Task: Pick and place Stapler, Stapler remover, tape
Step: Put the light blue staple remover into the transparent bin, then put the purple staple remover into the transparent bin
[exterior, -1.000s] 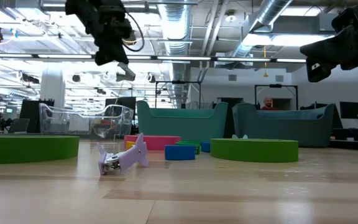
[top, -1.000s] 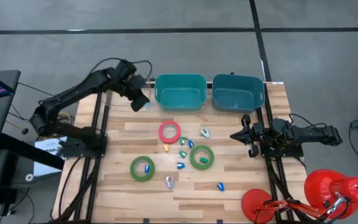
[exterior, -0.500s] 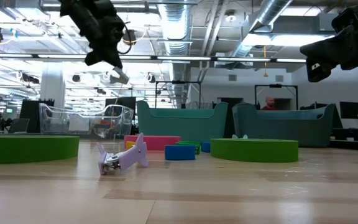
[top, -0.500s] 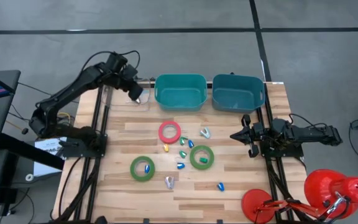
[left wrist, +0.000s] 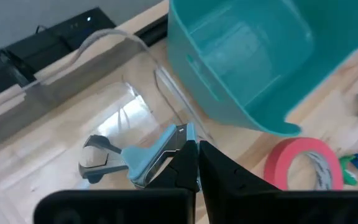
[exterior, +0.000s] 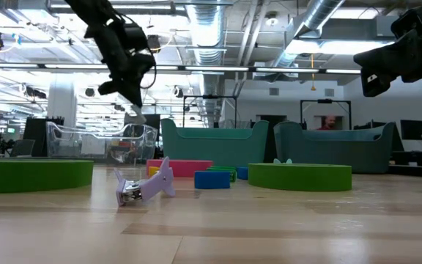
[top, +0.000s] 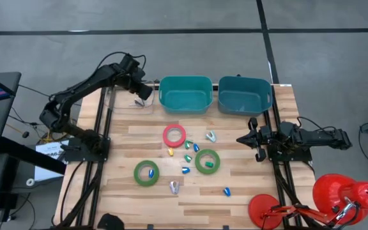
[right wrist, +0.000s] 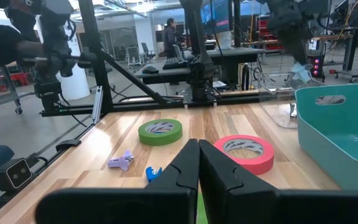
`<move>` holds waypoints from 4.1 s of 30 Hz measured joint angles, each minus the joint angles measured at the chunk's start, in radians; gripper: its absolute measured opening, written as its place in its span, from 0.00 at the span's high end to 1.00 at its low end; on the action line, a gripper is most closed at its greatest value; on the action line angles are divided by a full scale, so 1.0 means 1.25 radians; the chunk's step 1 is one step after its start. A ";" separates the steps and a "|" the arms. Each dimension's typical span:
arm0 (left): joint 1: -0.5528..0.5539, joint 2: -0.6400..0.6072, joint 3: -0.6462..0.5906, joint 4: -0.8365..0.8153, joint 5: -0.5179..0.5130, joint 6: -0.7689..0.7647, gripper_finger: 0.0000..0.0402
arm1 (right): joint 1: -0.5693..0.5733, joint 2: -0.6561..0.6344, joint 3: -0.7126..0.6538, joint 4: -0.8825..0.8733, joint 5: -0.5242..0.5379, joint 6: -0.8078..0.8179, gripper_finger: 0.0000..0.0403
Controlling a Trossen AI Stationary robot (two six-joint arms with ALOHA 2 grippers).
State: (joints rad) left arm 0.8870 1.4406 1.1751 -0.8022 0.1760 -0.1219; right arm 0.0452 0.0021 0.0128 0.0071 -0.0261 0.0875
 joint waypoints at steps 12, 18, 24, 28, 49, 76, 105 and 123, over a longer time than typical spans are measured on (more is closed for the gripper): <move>0.005 0.043 0.000 0.009 -0.009 0.000 0.99 | 0.000 0.000 0.000 0.000 0.000 0.000 1.00; 0.004 0.043 0.000 0.009 -0.009 0.001 0.94 | 0.000 0.000 0.000 0.000 0.000 0.000 1.00; -0.006 0.043 0.000 0.009 -0.009 0.001 0.77 | 0.000 0.000 0.000 0.000 0.000 0.000 1.00; -0.021 0.040 0.000 0.008 -0.009 0.001 0.68 | 0.000 0.000 0.000 0.000 0.000 0.000 1.00; -0.259 -0.107 0.000 0.015 -0.009 0.002 0.66 | 0.000 0.000 0.000 0.000 0.000 0.000 1.00; -0.621 -0.113 0.000 0.070 -0.009 0.029 0.66 | 0.000 0.000 0.000 0.000 0.000 0.000 1.00; -0.929 0.017 -0.051 0.281 -0.009 0.216 0.66 | 0.000 0.000 0.000 -0.004 0.000 0.000 1.00; -1.016 0.085 -0.079 0.302 -0.055 0.444 0.64 | 0.000 0.000 0.000 -0.005 0.000 0.000 1.00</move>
State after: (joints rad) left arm -0.3833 1.5467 1.0759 -0.4247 0.1068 0.4333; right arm 0.0453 0.0020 0.0132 0.0010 -0.0257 0.0872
